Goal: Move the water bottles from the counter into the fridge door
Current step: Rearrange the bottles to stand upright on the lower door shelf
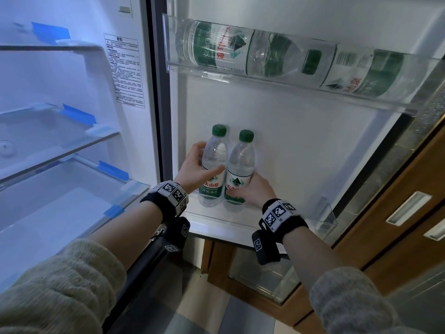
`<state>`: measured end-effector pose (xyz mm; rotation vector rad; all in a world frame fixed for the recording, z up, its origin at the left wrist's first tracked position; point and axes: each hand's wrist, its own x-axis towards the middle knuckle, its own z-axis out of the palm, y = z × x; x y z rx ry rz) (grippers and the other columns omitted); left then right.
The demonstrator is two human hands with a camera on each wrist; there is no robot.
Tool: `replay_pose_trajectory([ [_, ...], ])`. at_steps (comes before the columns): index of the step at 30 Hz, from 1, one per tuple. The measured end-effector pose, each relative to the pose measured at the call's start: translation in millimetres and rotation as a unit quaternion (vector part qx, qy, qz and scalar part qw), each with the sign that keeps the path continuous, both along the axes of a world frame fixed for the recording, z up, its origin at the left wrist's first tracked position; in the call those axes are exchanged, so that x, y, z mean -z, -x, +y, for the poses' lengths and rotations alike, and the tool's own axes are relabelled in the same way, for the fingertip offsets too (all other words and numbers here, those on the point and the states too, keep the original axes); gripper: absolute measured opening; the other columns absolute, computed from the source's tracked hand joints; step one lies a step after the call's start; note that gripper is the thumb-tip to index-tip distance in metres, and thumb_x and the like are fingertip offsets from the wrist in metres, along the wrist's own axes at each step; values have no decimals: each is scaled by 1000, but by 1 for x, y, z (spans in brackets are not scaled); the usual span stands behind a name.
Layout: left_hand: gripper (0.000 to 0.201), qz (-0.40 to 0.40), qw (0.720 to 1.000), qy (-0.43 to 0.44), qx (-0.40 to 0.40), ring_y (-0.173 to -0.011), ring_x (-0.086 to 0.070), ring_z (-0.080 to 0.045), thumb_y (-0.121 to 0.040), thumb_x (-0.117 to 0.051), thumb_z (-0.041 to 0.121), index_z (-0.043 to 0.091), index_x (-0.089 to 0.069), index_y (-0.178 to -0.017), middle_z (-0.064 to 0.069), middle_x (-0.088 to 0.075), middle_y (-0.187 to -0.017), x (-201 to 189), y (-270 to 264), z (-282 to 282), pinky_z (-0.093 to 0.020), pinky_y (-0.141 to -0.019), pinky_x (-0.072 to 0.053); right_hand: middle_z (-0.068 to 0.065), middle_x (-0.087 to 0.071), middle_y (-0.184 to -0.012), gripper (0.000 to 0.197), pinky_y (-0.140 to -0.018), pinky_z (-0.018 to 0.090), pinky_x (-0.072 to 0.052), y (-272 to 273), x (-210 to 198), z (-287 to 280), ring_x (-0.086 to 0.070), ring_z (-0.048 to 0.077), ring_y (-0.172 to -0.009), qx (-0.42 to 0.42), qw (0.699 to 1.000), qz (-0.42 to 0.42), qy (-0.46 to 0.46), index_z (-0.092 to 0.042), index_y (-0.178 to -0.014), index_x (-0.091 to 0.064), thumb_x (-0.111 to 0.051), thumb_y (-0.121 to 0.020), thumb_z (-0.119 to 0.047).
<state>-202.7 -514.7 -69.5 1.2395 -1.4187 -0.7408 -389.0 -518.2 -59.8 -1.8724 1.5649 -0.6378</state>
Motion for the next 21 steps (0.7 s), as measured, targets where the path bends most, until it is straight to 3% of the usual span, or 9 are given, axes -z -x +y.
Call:
replay_pose_trajectory([
  [8, 79, -36, 999, 37, -17, -102, -56, -8, -72, -80, 40, 22, -36, -134, 6, -55, -114, -5, -7, 1, -24, -82, -48, -2, -68, -121, 73, -99, 39, -48, 11, -5, 2, -63, 18, -108, -21, 999, 26, -41, -25, -121, -57, -90, -58, -41],
  [11, 79, -63, 995, 63, -42, -102, -55, -14, -68, -74, 53, 24, -38, -133, 4, -52, -115, -7, -12, 5, -28, -85, -48, -1, -68, -119, 63, -98, 36, -47, 13, -12, 5, -63, 17, -102, -24, 997, 47, -48, -22, -117, -62, -88, -62, -41],
  [13, 73, -75, 993, 71, -52, -101, -55, -15, -69, -69, 57, 24, -40, -128, 4, -51, -113, -9, -16, 10, -29, -85, -48, 0, -69, -116, 54, -94, 33, -47, 14, -17, 8, -62, 17, -95, -22, 997, 58, -45, -21, -113, -65, -85, -67, -40],
  [17, 46, -134, 982, 72, -107, -89, -55, -18, -79, -61, 55, 20, -44, -104, 3, -52, -99, -13, -22, 19, -36, -79, -50, 0, -70, -106, 40, -90, 34, -49, 15, -28, 17, -62, 18, -90, -3, 997, 68, -26, -18, -105, -68, -77, -76, -43],
  [21, 37, -190, 973, 55, -115, -79, -54, -20, -85, -57, 50, 16, -47, -95, 0, -52, -90, -23, -24, 23, -35, -73, -50, 1, -64, -91, 41, -78, 30, -48, 16, -45, 28, -60, 20, -82, 34, 995, 89, 14, -13, -98, -68, -64, -86, -52],
])
